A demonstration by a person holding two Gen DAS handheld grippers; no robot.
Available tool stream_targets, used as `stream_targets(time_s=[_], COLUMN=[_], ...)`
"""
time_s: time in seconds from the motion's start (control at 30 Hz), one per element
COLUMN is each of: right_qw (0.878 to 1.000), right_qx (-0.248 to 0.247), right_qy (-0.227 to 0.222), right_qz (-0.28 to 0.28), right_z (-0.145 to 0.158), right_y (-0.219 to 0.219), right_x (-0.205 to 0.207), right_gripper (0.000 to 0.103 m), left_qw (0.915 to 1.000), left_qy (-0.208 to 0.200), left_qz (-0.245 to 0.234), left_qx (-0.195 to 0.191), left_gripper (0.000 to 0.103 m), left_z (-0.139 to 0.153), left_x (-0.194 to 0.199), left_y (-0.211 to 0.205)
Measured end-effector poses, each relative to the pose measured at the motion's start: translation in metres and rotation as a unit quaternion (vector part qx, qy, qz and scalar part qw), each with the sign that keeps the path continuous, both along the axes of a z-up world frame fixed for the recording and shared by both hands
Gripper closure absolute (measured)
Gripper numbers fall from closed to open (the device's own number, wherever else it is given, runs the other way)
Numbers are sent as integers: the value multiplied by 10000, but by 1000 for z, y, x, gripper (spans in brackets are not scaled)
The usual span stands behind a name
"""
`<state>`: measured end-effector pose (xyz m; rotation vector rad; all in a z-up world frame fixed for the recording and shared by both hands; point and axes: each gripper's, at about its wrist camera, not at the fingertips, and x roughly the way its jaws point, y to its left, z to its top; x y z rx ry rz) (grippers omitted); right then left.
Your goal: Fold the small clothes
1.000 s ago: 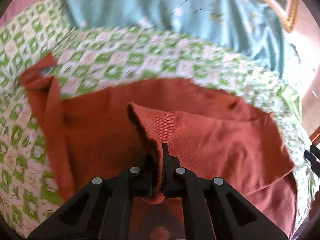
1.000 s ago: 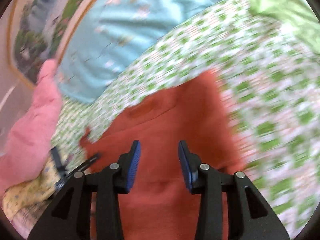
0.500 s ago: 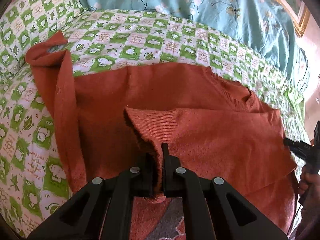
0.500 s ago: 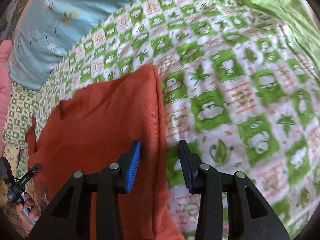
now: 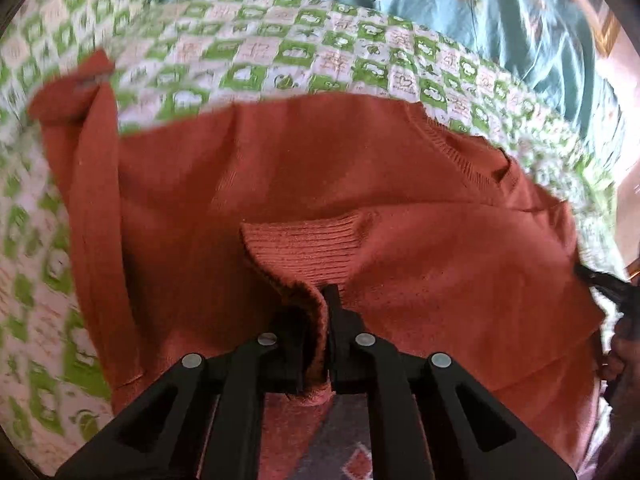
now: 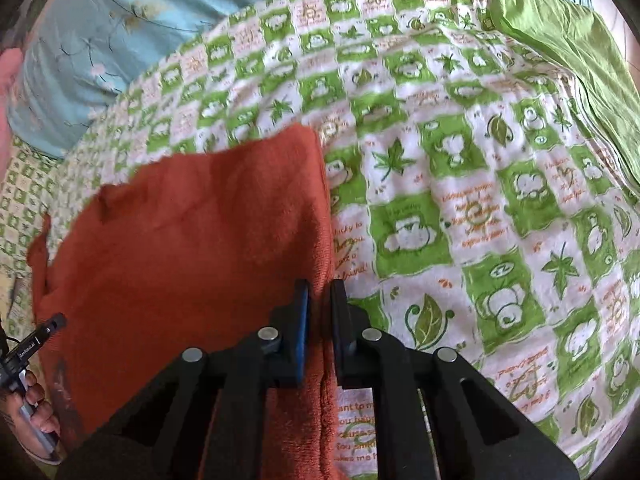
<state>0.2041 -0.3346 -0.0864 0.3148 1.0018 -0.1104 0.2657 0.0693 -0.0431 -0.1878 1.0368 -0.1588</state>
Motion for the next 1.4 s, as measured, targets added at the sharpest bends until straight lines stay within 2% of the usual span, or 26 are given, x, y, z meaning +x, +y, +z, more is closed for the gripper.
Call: stream_targets(time_s=[0.03, 0.17, 0.3, 0.47, 0.6, 0.7, 0.8, 0.87, 0.93, 1.07, 1.2, 1.27, 1.3, 1.33, 1.4], right_qw=[10000, 9993, 9948, 9885, 9842, 9826, 9813, 9811, 9802, 9785, 9783, 9777, 9776, 9776, 9771], right_qx=[32, 198, 703, 1129, 1330, 1346, 1385, 1349, 1345, 1333, 1339, 1395, 1418, 1435, 1495], right_qy=[0, -290, -683, -603, -398, -283, -219, -194, -206, -233, -225, -195, -172, -161, -131], right_qz=[-50, -126, 259, 802, 1101, 1249, 1320, 1377, 1441, 1555, 1562, 1557, 1547, 1533, 1506], right_z=[2, 29, 51, 46, 32, 23, 19, 20, 21, 28, 30, 28, 28, 27, 25], right_y=[-1, 1, 21, 61, 88, 102, 109, 115, 118, 124, 125, 126, 126, 126, 126], right_x=[-1, -22, -51, -73, -83, -89, -91, -91, -93, -96, -97, -96, -95, -95, -93], right_gripper=[86, 81, 68, 67, 67, 67, 67, 67, 67, 67, 67, 67, 67, 67, 67], left_qw=[10000, 9996, 9996, 9990, 9975, 9952, 9920, 9897, 9869, 9777, 9709, 9691, 9673, 9676, 9689], left_qy=[-52, -218, -267, -376, -456, -440, -383, -319, -265, -204, -35, 89, 200, 310, 363], left_qz=[32, 57, 41, 225, 527, 843, 1197, 1389, 1582, 2081, 2334, 2357, 2384, 2349, 2280], left_qx=[-36, 175, 109, -75, -143, -224, -147, -161, -149, 196, 534, 723, 844, 873, 890], left_gripper=[90, 89, 89, 86, 59, 54, 42, 40, 33, 32, 30, 32, 45, 73, 95], left_z=[4, 18, 27, 41, 53, 58, 59, 59, 59, 59, 53, 44, 38, 31, 25], left_x=[-4, -22, -41, -53, -47, -31, -5, 15, 39, 90, 134, 151, 160, 167, 174], left_y=[5, 18, 29, 49, 76, 103, 128, 149, 168, 207, 236, 244, 246, 249, 250])
